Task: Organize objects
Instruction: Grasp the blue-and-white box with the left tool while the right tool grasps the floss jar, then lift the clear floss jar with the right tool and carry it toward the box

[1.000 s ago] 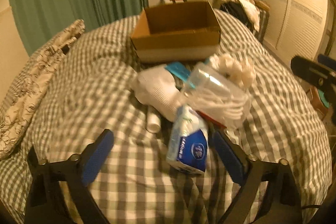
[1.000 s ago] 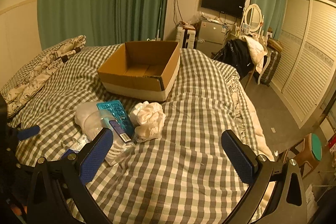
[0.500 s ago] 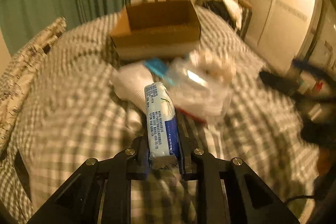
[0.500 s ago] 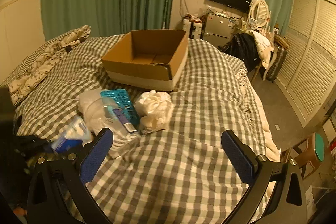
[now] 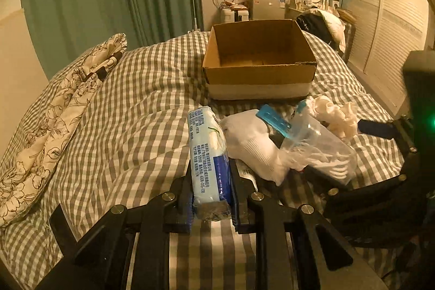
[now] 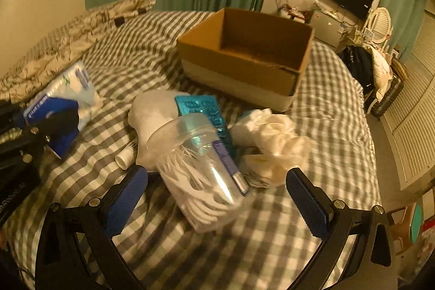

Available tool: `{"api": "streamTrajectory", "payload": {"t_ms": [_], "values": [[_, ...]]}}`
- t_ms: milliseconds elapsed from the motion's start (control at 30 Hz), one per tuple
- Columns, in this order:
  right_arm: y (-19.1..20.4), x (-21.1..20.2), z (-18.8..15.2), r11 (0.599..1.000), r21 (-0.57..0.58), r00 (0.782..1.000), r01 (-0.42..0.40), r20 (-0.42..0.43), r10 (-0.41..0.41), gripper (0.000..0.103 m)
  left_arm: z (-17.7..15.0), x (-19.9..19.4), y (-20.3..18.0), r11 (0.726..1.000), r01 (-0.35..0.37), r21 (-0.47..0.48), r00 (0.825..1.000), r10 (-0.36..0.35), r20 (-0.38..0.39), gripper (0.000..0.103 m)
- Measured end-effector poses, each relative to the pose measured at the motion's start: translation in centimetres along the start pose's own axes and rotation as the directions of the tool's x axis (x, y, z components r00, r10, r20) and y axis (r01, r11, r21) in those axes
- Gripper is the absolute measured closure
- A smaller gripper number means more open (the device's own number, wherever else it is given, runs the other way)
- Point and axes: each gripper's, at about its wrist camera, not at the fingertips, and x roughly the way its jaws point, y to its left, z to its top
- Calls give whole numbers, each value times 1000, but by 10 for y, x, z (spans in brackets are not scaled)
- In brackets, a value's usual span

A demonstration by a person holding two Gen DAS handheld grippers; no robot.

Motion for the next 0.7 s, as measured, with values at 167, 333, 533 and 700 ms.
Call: {"api": "streamTrajectory", "payload": {"t_ms": [167,333,533,700], "values": [[4,21,1,1000,-28,998,-9,-62,7,16,4,3,3,1000,7,1,1000,-8,9,83],[9,25,0,998,-61,996,-18,-87,13,27,7,0,6,1000,12,-6,1000,-12,19,83],[2,0,3,998,-47,998,-50,-27,49,33,17,-4,6,999,36,-3,999,-36,34,83],[-16,-41,24,998,-19,994,-52,91,53,46,45,-12,5,998,65,-4,995,-64,71,83]]}}
